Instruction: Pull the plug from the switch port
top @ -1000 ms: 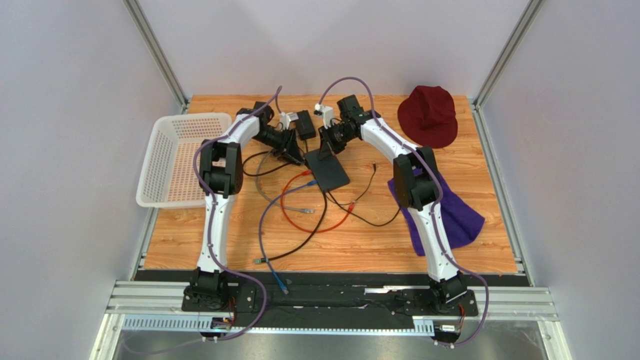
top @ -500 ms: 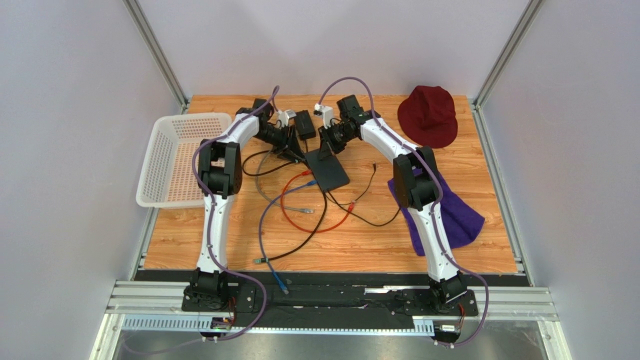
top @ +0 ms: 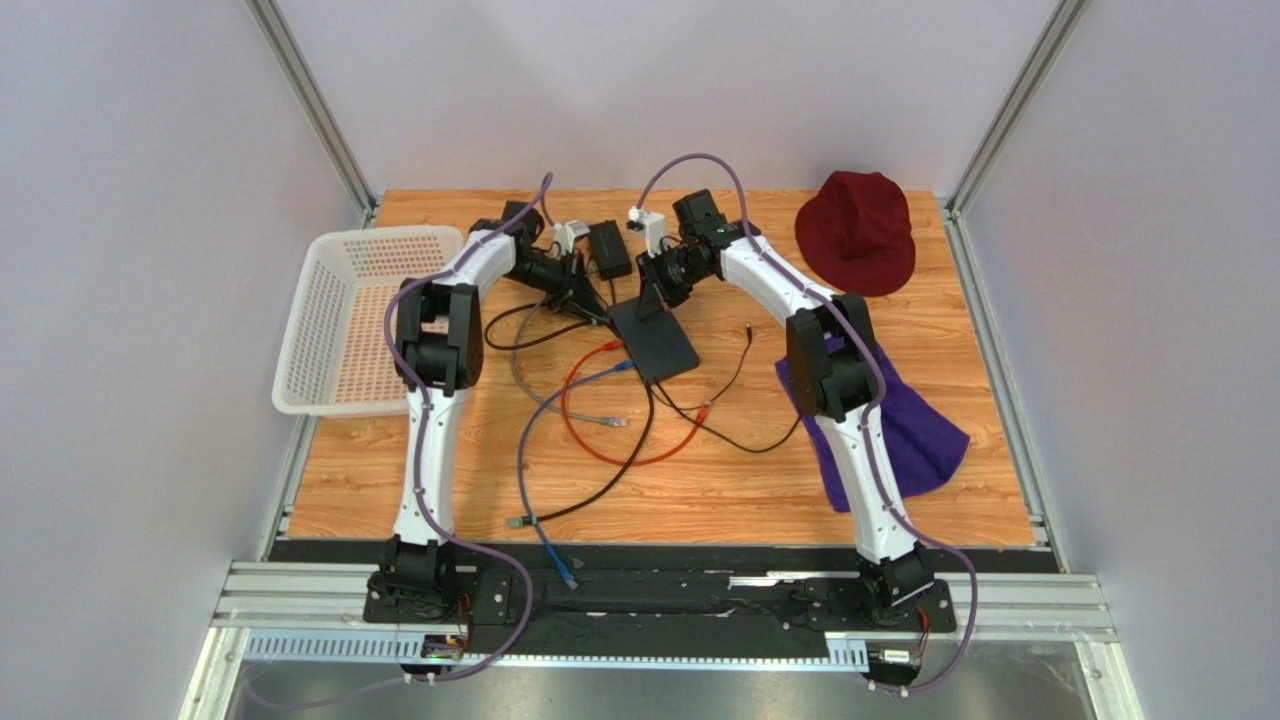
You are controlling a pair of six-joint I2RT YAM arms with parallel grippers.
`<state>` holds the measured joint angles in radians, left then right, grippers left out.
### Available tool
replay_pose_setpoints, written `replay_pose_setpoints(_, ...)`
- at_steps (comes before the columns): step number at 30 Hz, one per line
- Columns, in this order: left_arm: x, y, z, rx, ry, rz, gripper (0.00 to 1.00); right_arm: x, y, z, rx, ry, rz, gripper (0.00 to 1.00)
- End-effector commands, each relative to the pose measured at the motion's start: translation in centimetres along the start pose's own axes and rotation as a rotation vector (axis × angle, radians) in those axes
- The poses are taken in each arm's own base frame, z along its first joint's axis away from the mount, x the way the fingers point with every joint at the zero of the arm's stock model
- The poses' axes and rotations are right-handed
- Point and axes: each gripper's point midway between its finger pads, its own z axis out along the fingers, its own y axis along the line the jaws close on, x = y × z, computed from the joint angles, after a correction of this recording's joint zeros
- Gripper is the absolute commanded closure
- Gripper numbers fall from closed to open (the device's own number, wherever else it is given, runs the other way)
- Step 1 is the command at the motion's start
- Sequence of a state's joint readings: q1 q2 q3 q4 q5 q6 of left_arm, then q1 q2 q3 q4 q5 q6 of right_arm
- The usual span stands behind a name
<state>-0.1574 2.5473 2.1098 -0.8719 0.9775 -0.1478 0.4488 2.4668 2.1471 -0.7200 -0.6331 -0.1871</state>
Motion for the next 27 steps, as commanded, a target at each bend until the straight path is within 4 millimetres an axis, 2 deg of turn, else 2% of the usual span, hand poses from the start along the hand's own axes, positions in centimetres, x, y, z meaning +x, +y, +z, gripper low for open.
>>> replay_pose_setpoints(1, -0.5, 0.9, -0.6, -0.072, -0.02, 0.008, 1.0, 6.8, -1.8, 2.8, 0.077, 0.192, 0.053, 1.0)
replay_pose_setpoints(4, -1.7, 1.0, -1.1, -0.089, -0.047, 0.055, 1.0, 6.8, -1.8, 2.8, 0.079, 0.193, 0.056, 1.0)
replay_pose_setpoints(6, -0.4, 0.4, -0.9, -0.057, -0.015, 0.048, 1.0, 6.9, -1.8, 2.8, 0.08, 0.194, 0.054, 1.0)
replay_pose_setpoints(7, 1.0, 0.6, -0.6, -0.027, 0.016, 0.029, 1.0, 6.8, -1.8, 2.7, 0.079, 0.194, 0.052, 1.0)
replay_pose_setpoints(9, 1.2, 0.7, -0.9, -0.033, 0.017, 0.03, 1.0, 6.9, -1.8, 2.8, 0.08, 0.195, 0.052, 1.0)
replay_pose_setpoints(11, 0.5, 0.9, -1.1, -0.043, 0.002, 0.03, 1.0, 7.0, -1.8, 2.8, 0.081, 0.197, 0.052, 1.0)
replay_pose_setpoints(16, -2.5, -1.7, -2.0, -0.002, -0.061, 0.148, 1.0, 6.9, -1.8, 2.8, 0.082, 0.198, 0.051, 1.0)
replay_pose_setpoints(18, -2.5, -1.8, -1.6, -0.027, -0.052, 0.198, 1.0, 6.9, -1.8, 2.8, 0.082, 0.197, 0.049, 1.0)
replay_pose_setpoints(20, -0.9, -1.1, -0.9, -0.061, -0.006, 0.168, 1.0, 7.0, -1.8, 2.8, 0.081, 0.199, 0.05, 1.0)
replay_pose_setpoints(22, 2.3, -0.6, 0.7, -0.054, 0.085, 0.143, 1.0, 6.9, -1.8, 2.8, 0.082, 0.199, 0.048, 1.0)
replay_pose_setpoints(23, 2.3, -0.5, 0.6, -0.082, 0.092, 0.143, 1.0, 6.9, -1.8, 2.8, 0.082, 0.198, 0.047, 1.0)
replay_pose_setpoints(24, 1.7, 0.6, 0.2, -0.172, 0.083, 0.127, 0.99, 6.9, -1.8, 2.8, 0.082, 0.199, 0.047, 1.0)
replay_pose_setpoints(25, 0.6, 0.6, -0.2, -0.215, 0.05, 0.136, 0.88, 6.9, -1.8, 2.8, 0.082, 0.199, 0.047, 1.0)
replay_pose_setpoints(26, -0.1, 0.5, -0.6, -0.249, 0.026, 0.136, 0.61, 6.9, -1.8, 2.9, 0.082, 0.198, 0.047, 1.0)
replay_pose_setpoints(27, -0.8, 1.0, -1.1, -0.305, -0.001, 0.12, 0.52, 6.9, -1.8, 2.8, 0.082, 0.199, 0.048, 1.0)
